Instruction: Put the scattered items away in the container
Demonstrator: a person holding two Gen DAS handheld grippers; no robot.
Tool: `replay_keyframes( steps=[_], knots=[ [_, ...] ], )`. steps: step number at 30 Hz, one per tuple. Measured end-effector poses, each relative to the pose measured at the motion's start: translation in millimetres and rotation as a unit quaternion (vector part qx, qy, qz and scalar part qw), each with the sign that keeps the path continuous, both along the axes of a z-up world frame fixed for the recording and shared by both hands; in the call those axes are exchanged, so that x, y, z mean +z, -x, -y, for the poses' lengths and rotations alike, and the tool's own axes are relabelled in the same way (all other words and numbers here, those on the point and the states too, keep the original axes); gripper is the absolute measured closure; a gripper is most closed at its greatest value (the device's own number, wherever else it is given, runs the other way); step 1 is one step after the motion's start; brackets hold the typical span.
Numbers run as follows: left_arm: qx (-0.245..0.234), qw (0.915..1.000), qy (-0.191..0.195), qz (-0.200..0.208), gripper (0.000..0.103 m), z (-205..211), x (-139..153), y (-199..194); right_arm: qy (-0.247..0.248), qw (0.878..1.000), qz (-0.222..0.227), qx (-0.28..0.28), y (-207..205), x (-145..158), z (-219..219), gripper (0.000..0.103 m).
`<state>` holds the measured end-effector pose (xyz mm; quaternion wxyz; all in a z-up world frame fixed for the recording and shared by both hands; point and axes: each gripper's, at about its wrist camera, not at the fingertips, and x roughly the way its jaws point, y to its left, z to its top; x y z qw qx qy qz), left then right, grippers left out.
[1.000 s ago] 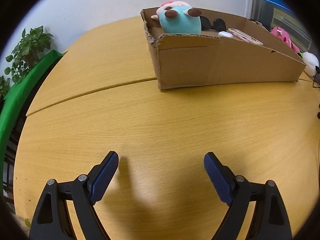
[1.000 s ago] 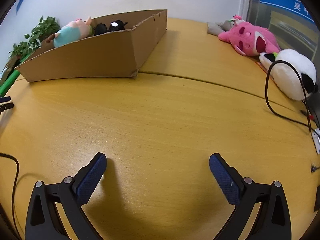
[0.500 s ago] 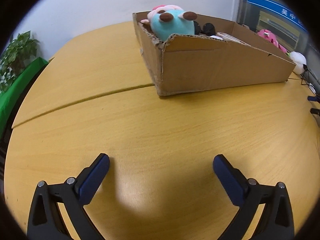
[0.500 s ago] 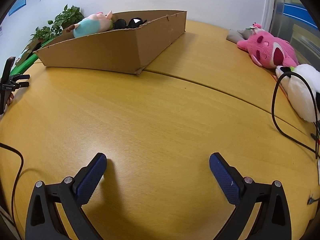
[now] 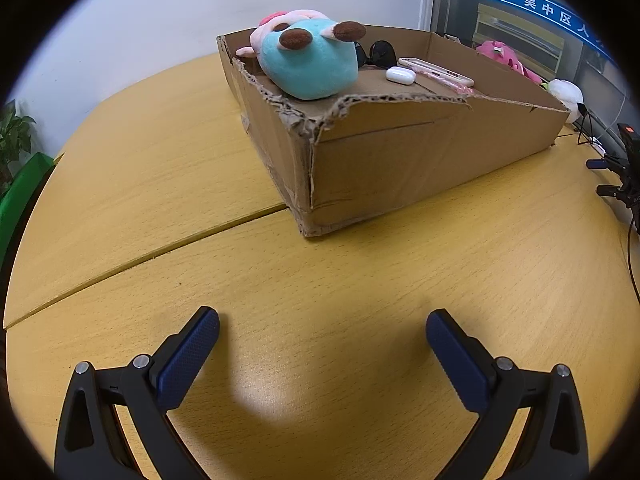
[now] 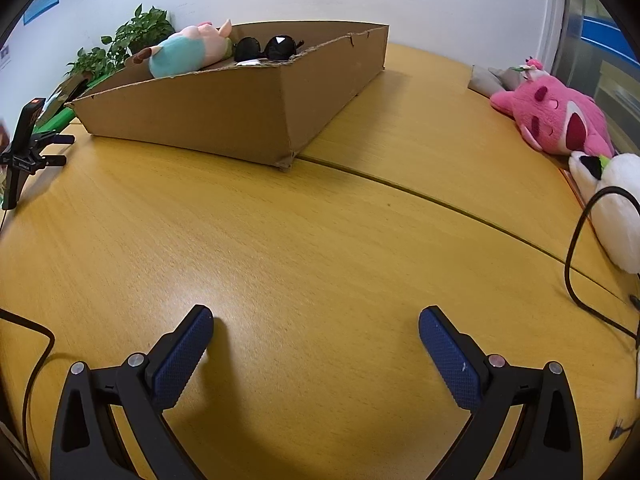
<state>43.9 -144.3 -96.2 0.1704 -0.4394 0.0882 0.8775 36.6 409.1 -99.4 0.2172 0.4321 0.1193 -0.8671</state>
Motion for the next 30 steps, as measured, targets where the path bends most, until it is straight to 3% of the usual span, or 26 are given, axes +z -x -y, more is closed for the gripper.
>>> replay_keyframes(
  steps=[30],
  knots=[
    [0.0,1.0,0.0,0.001,0.0,1.0,-1.4,3.1,0.0,1.0,0.002,0.004,-0.1,3.4,-3.4,0.0]
  ],
)
